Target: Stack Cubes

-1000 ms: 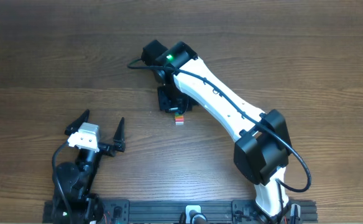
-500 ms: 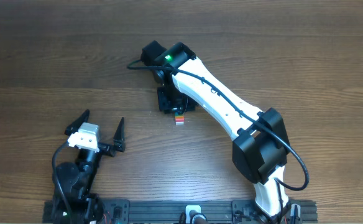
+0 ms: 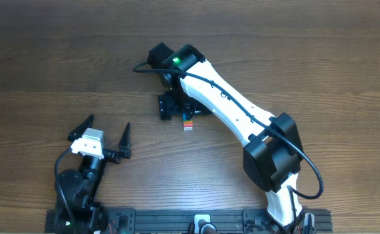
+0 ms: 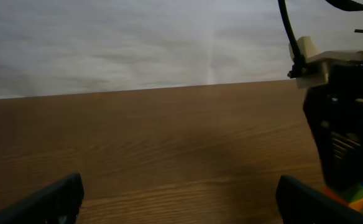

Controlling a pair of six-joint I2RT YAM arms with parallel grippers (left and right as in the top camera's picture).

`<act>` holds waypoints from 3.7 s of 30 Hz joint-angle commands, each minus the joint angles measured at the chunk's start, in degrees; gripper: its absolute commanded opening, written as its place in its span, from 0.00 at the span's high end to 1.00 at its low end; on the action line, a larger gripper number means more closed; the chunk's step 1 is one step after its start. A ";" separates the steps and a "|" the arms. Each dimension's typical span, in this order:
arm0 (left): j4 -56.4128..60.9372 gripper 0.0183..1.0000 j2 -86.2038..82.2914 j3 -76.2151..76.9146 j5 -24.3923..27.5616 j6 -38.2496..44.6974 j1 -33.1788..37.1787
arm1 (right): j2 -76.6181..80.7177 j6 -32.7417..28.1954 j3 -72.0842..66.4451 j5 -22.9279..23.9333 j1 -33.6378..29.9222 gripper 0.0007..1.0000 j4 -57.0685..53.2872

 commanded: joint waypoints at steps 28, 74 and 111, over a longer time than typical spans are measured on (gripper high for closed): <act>-0.04 0.00 -0.26 -0.31 -0.26 1.03 -0.26 | -30.86 -30.42 7.72 10.71 -39.65 0.01 6.93; -0.04 0.00 -0.26 -0.31 -0.26 1.03 -0.26 | -118.09 -34.40 -85.20 7.06 -37.18 0.01 50.27; -0.04 0.00 -0.26 -0.31 -0.26 1.01 -0.26 | -118.09 -34.40 -85.20 7.06 -37.18 0.01 50.27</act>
